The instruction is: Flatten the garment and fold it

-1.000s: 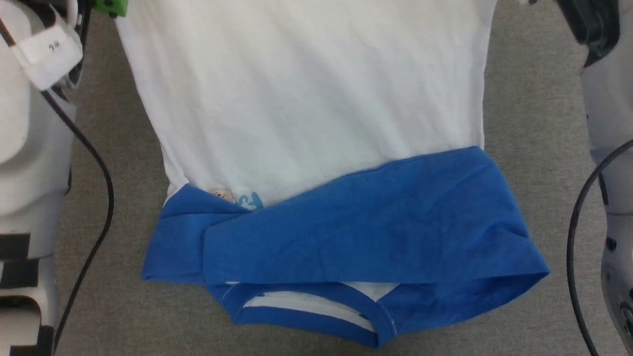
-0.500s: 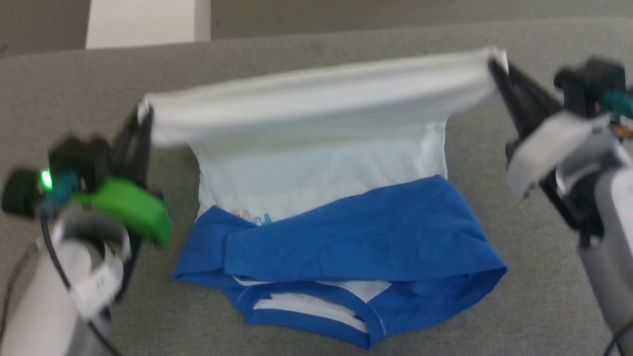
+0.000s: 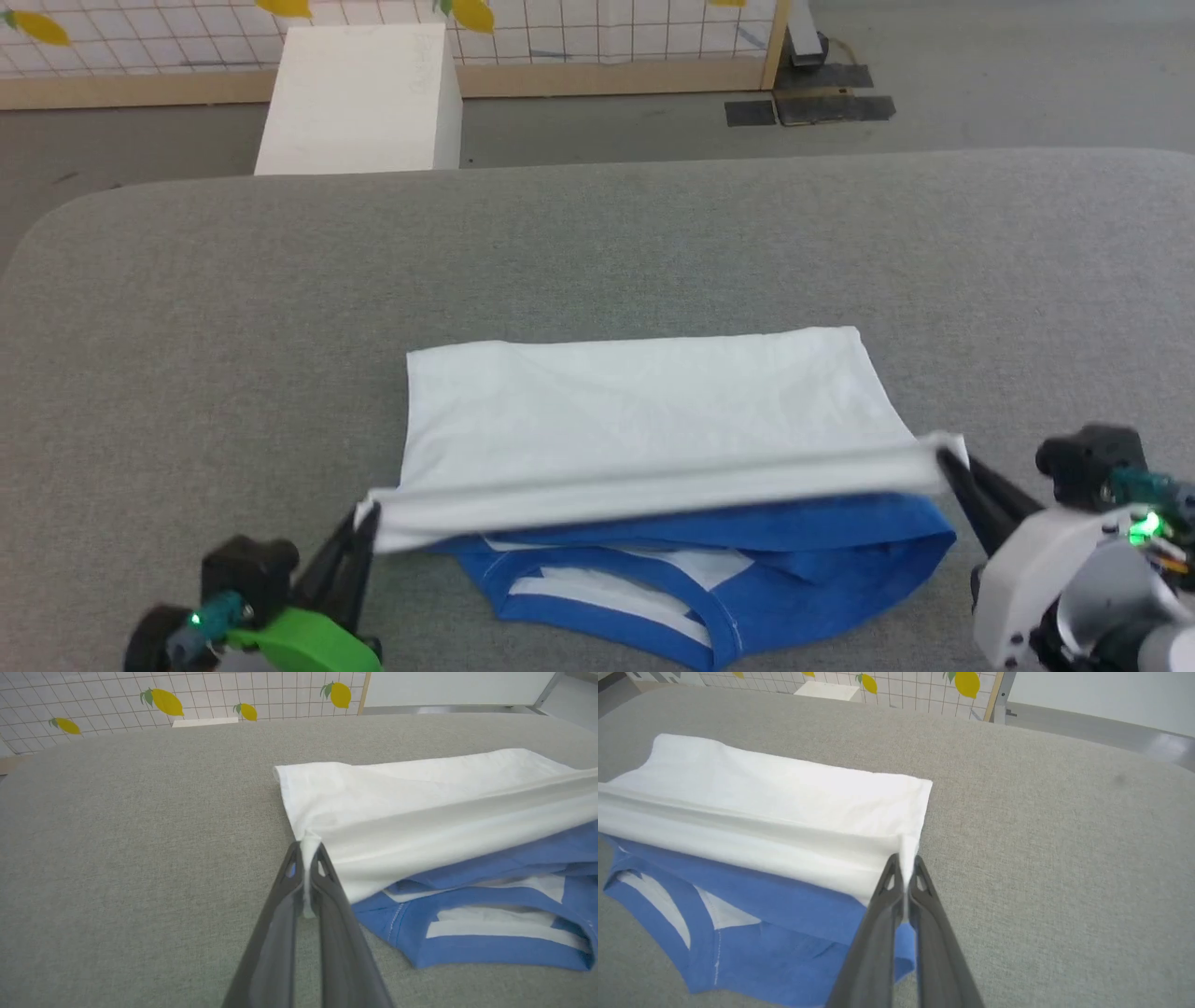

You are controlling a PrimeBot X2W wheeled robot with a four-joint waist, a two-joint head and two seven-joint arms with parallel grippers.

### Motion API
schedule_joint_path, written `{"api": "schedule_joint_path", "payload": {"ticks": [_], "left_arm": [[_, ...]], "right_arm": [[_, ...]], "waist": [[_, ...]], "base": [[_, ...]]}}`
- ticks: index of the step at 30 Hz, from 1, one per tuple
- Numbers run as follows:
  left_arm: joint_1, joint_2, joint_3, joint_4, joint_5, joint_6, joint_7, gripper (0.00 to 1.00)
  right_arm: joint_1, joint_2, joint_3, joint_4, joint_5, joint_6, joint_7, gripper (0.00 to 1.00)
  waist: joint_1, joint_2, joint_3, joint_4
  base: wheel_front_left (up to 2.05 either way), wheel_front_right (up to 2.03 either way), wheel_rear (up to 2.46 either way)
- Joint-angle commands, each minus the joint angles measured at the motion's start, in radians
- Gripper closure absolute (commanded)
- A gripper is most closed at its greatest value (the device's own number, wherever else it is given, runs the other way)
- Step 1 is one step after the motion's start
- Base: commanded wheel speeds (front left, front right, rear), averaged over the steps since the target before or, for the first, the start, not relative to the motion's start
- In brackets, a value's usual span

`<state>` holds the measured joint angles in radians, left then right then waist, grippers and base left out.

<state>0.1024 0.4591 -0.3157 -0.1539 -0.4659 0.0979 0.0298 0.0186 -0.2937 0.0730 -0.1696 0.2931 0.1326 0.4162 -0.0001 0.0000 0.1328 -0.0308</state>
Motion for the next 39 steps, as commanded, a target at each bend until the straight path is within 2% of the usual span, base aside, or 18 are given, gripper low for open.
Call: {"api": "schedule_joint_path", "payload": {"ticks": [1,8,9,10,11,12,13,14,20,32,36,39], "left_arm": [[0.03,-0.014,-0.002,0.01,-0.015,0.0,-0.016,1.0],[0.072,-0.04,-0.042,0.117,-0.034,-0.024,-0.036,1.0],[0.067,-0.052,-0.053,0.14,-0.042,-0.038,-0.043,0.94],[0.061,-0.059,-0.058,0.156,-0.045,-0.045,-0.05,0.8],[0.055,-0.068,-0.064,0.178,-0.048,-0.051,-0.056,0.55],[0.049,-0.076,-0.068,0.197,-0.051,-0.054,-0.059,0.08],[0.042,-0.083,-0.072,0.219,-0.052,-0.056,-0.061,0.0],[0.037,-0.088,-0.075,0.234,-0.052,-0.056,-0.062,0.0],[0.023,-0.117,-0.061,0.27,-0.051,-0.028,-0.109,0.0],[0.01,-0.116,0.014,0.183,-0.03,0.044,-0.225,0.0],[-0.051,-0.138,0.036,0.18,-0.009,0.057,-0.266,0.0],[-0.104,-0.168,0.054,0.197,0.0,0.05,-0.284,0.0]], "right_arm": [[0.031,0.012,-0.017,-0.01,-0.018,-0.002,0.018,1.0],[0.134,0.075,-0.046,0.027,-0.042,-0.002,0.1,1.0],[0.142,0.081,-0.045,0.043,-0.044,-0.002,0.103,1.0],[0.145,0.087,-0.044,0.054,-0.043,-0.002,0.105,1.0],[0.147,0.093,-0.042,0.068,-0.042,-0.002,0.105,1.0],[0.147,0.096,-0.04,0.078,-0.041,-0.002,0.104,0.74],[0.147,0.098,-0.035,0.091,-0.039,-0.002,0.103,0.14],[0.147,0.102,-0.036,0.101,-0.035,-0.002,0.104,0.0],[0.167,0.138,-0.081,0.095,-0.01,-0.002,0.099,0.0],[0.191,0.224,-0.226,-0.069,-0.004,-0.002,0.031,0.0],[0.147,0.236,-0.253,-0.058,-0.009,-0.002,-0.024,0.0],[0.108,0.241,-0.253,-0.017,-0.008,-0.002,-0.057,0.0]], "waist": [[0.0001,0.0,-0.006,0.005],[0.0001,0.0,-0.003,0.006],[0.0001,0.0,-0.002,0.008],[0.0001,0.0,-0.002,0.009],[0.0001,0.0,-0.002,0.01],[0.0001,0.0,-0.003,0.011],[0.0001,0.0,-0.005,0.011],[0.0001,0.0,-0.006,0.011],[0.0001,0.0,-0.026,0.023],[0.0001,0.0,-0.047,0.055],[0.0001,0.0,-0.041,0.069],[0.0001,0.0,-0.042,0.075]], "base": [[0.0,0.0,0.0],[0.0,0.0,0.0],[0.0,0.0,0.0],[0.0,0.0,0.0],[0.0,0.0,0.0],[0.0,0.0,0.0],[0.0,0.0,0.0],[0.0,0.0,0.0],[0.0,0.0,0.0],[0.0,0.0,0.0],[0.0,0.0,0.0],[0.0,0.0,0.0]]}}
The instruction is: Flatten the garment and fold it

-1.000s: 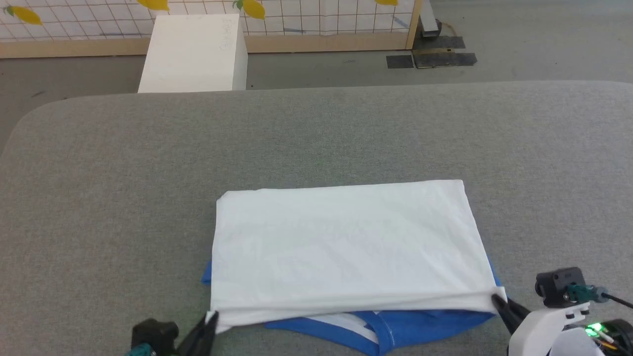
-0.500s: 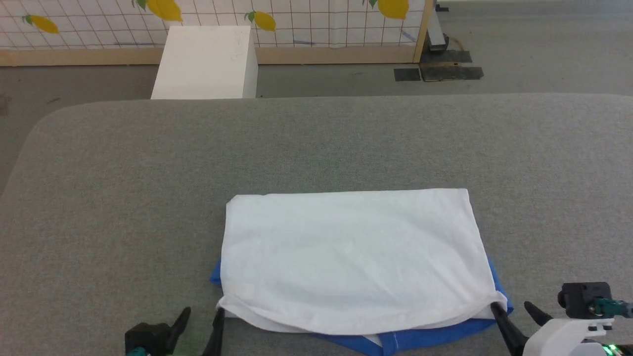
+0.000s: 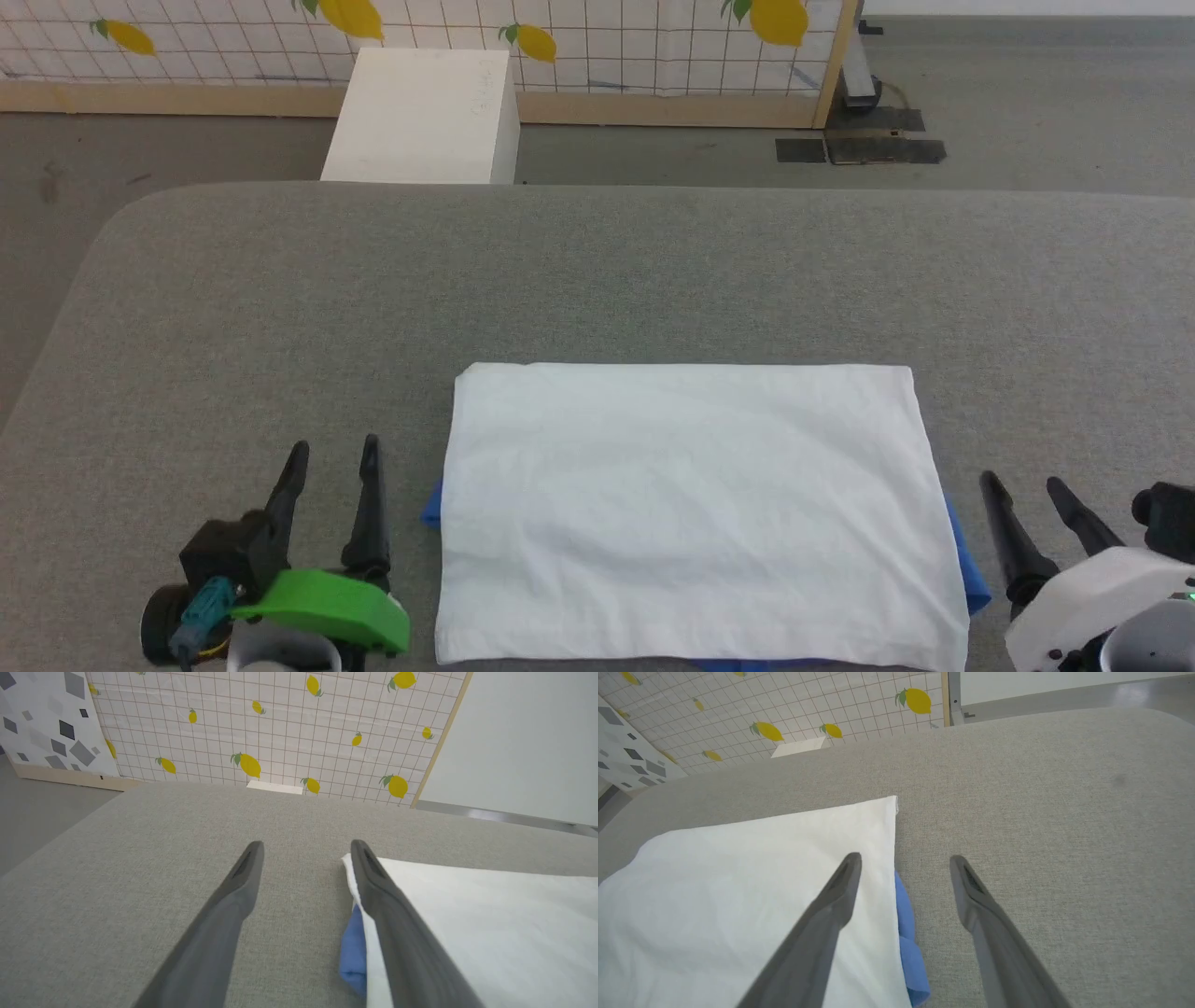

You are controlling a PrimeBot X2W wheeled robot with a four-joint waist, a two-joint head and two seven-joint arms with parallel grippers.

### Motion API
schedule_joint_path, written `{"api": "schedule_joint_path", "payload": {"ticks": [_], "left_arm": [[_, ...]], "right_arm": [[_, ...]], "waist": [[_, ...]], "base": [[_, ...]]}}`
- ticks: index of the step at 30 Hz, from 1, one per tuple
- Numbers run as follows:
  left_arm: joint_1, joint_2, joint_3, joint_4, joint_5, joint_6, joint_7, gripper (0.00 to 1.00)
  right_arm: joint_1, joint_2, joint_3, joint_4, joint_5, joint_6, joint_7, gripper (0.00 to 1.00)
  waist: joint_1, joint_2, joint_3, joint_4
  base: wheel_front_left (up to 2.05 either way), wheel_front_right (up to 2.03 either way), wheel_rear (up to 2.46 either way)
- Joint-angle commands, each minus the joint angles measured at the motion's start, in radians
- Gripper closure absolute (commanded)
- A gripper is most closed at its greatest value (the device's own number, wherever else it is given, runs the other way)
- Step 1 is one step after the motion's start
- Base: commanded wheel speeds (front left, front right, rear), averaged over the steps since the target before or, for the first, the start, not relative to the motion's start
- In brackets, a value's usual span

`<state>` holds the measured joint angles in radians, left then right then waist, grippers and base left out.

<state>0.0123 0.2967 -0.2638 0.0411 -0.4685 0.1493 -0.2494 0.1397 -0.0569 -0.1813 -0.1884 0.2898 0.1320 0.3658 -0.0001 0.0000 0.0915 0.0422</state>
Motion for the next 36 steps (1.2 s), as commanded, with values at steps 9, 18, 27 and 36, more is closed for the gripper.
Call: {"api": "schedule_joint_path", "payload": {"ticks": [9,18,27,36], "left_arm": [[-0.116,-0.106,0.063,0.042,0.096,-0.082,-0.012,0.0],[-0.117,-0.163,0.13,0.083,0.17,-0.165,-0.012,0.0],[-0.117,-0.199,0.167,0.117,0.202,-0.208,-0.012,0.0],[-0.105,-0.218,0.198,0.129,0.219,-0.227,-0.012,0.0]], "right_arm": [[-0.111,0.006,0.002,0.246,0.072,-0.001,-0.008,0.0],[-0.162,0.006,0.02,0.439,0.086,-0.001,0.189,0.0],[-0.182,0.007,0.064,0.471,0.144,-0.001,0.303,1.0],[-0.169,0.007,-0.104,0.427,0.001,-0.001,0.191,1.0]], "waist": [[0.0001,0.0,-0.012,0.007],[0.0001,0.0,-0.044,0.004],[0.0001,0.0,-0.045,0.004],[0.0001,0.0,-0.05,-0.007]], "base": [[0.0,0.0,0.0],[0.0,0.0,0.0],[0.0,0.0,0.0],[0.0,0.0,0.0]]}}
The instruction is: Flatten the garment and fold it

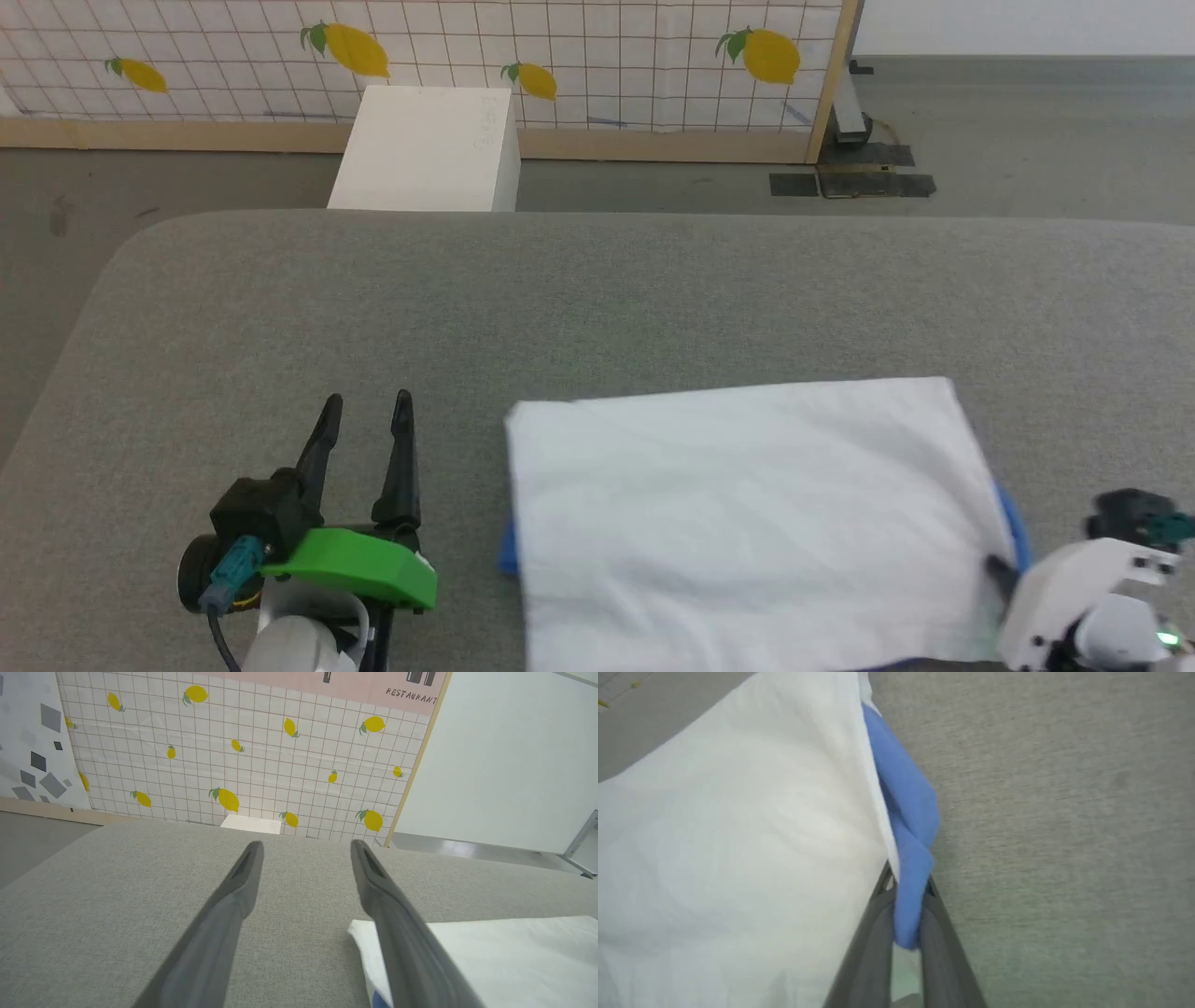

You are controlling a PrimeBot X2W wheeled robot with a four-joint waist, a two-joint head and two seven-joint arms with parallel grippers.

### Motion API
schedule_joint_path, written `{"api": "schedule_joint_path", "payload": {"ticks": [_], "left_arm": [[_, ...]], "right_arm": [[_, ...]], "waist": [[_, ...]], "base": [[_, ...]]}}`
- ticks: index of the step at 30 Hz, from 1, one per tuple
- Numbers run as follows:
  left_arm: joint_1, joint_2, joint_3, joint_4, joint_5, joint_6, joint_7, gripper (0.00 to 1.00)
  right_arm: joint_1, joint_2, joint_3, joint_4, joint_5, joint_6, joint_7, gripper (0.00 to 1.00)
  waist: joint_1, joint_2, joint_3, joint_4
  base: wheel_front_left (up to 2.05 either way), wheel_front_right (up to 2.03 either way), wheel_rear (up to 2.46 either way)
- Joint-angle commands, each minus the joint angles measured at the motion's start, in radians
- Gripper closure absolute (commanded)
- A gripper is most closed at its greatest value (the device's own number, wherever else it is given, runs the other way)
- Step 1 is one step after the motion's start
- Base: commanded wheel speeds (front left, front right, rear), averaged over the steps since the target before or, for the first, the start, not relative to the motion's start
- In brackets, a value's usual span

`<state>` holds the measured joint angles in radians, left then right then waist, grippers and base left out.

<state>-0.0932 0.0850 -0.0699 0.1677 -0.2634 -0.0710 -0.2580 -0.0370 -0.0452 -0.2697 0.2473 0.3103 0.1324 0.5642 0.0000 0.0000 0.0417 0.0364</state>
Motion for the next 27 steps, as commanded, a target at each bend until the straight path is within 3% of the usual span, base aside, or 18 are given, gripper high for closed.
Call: {"api": "schedule_joint_path", "payload": {"ticks": [1,7,12,18,20,21,27], "left_arm": [[0.002,-0.009,0.006,0.006,0.018,-0.011,-0.004,0.0],[0.005,-0.015,0.012,0.003,0.029,-0.019,-0.004,0.0],[0.004,-0.018,0.022,0.0,0.033,-0.024,-0.004,0.0],[0.007,-0.021,0.031,0.003,0.037,-0.031,-0.004,0.0],[0.008,-0.021,0.032,0.005,0.038,-0.033,-0.004,0.0],[0.007,-0.022,0.031,0.009,0.039,-0.035,-0.004,0.0],[-0.002,-0.024,0.024,0.015,0.04,-0.042,-0.004,0.0]], "right_arm": [[0.02,-0.005,-0.084,-0.041,-0.079,-0.002,-0.011,1.0],[0.066,-0.005,-0.225,-0.14,-0.193,-0.002,0.017,1.0],[0.112,-0.005,-0.195,-0.255,-0.214,-0.002,0.049,1.0],[0.176,-0.005,-0.014,-0.522,-0.161,-0.002,0.117,1.0],[0.185,-0.005,0.072,-0.608,-0.164,-0.002,0.142,1.0],[0.18,-0.006,0.173,-0.671,-0.185,-0.002,0.164,1.0],[0.095,-0.052,0.465,-0.665,-0.194,-0.002,0.2,1.0]], "waist": [[0.0,0.0,0.001,-0.004],[0.0,0.0,0.012,-0.019],[0.0,0.0,0.024,-0.028],[0.0,0.0,0.028,-0.03],[0.0,0.0,0.027,-0.03],[0.0,0.0,0.028,-0.026],[0.0,0.0,0.033,-0.009]], "base": [[0.0,0.0,0.0],[0.0,0.0,0.0],[0.0,0.0,0.0],[0.0,0.0,0.0],[0.0,0.0,0.0],[0.0,0.0,0.0],[0.0,0.0,0.0]]}}
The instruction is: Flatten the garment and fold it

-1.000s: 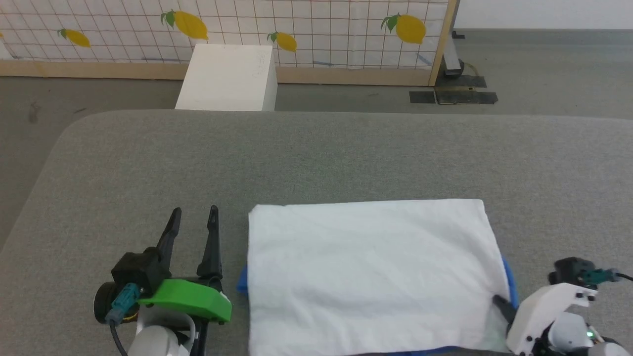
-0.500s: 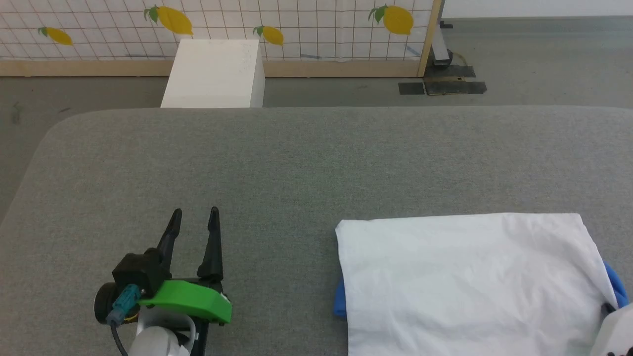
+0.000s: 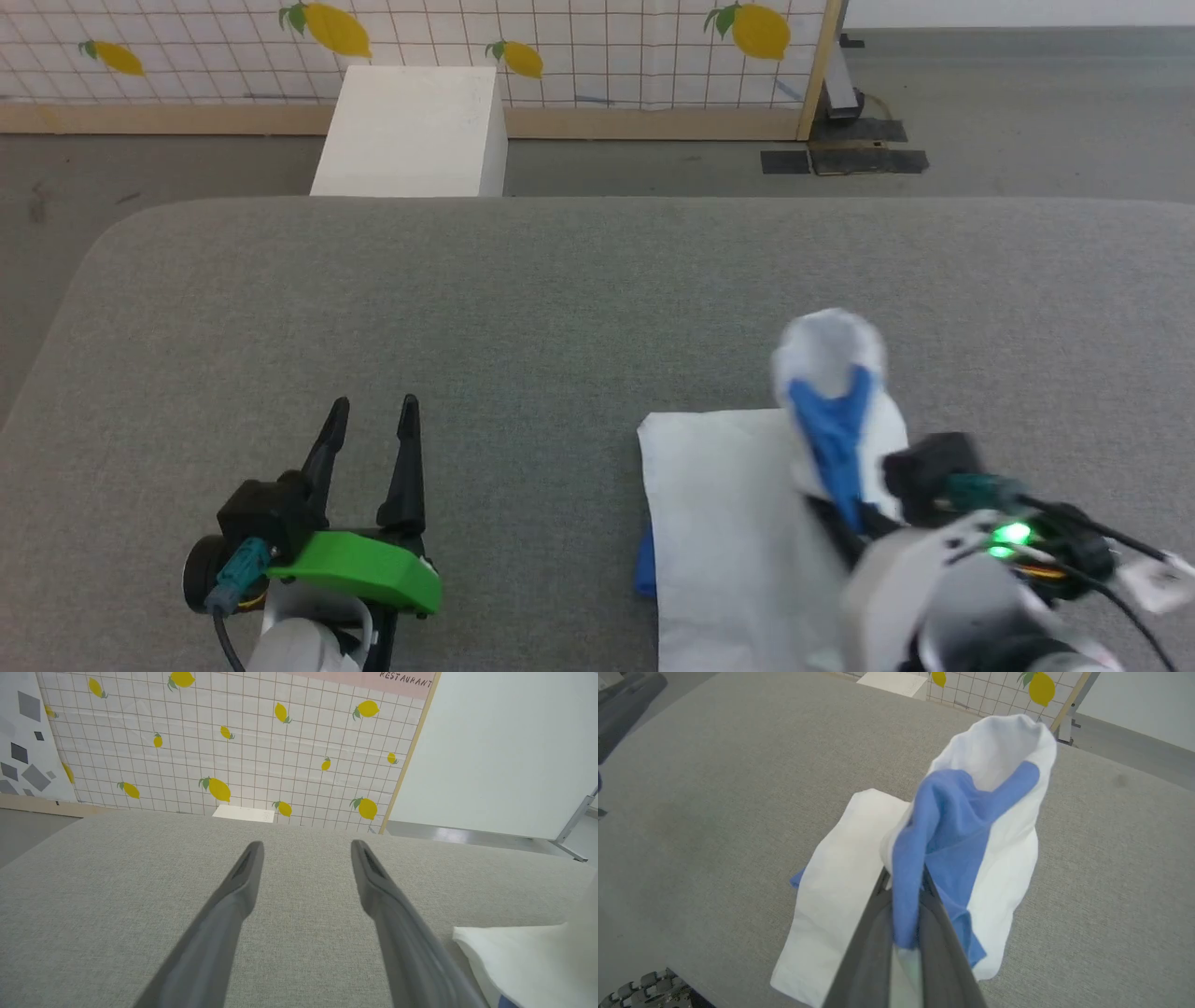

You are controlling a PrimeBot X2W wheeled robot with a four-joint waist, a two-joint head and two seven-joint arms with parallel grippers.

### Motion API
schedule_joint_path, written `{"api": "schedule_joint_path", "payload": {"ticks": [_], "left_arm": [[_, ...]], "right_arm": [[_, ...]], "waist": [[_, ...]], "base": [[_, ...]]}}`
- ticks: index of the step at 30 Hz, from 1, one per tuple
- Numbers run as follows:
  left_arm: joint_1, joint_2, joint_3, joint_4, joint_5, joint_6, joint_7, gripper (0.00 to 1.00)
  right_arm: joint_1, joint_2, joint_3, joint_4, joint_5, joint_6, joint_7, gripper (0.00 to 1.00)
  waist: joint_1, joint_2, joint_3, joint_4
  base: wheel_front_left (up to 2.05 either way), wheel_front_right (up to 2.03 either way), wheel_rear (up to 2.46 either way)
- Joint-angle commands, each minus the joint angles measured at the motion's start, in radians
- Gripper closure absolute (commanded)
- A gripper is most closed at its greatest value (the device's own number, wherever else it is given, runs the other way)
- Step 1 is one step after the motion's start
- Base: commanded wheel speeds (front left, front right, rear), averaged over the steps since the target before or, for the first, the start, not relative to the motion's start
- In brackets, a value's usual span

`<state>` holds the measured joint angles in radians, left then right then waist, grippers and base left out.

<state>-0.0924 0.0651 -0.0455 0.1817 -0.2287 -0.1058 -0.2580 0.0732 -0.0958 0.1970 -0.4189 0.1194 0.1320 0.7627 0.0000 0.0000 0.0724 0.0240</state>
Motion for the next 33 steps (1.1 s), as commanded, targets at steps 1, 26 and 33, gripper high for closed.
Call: {"api": "schedule_joint_path", "payload": {"ticks": [1,26,33], "left_arm": [[-0.005,-0.004,-0.002,0.003,0.005,-0.008,-0.004,0.0],[-0.006,-0.011,0.009,-0.001,0.009,-0.01,-0.004,0.0],[-0.008,-0.012,0.029,-0.017,0.011,-0.009,-0.004,0.0]], "right_arm": [[-0.037,-0.008,0.044,0.029,-0.002,-0.001,0.0,1.0],[-0.118,0.044,0.022,0.18,0.281,-0.001,-0.465,0.0],[-0.044,0.045,-0.202,0.295,0.363,-0.001,-0.711,0.0]], "waist": [[0.0,0.0,0.004,0.009],[0.0,0.0,0.026,0.028],[0.0,0.0,0.03,0.012]], "base": [[0.0,0.0,0.0],[0.0,0.0,0.0],[0.0,0.0,0.0]]}}
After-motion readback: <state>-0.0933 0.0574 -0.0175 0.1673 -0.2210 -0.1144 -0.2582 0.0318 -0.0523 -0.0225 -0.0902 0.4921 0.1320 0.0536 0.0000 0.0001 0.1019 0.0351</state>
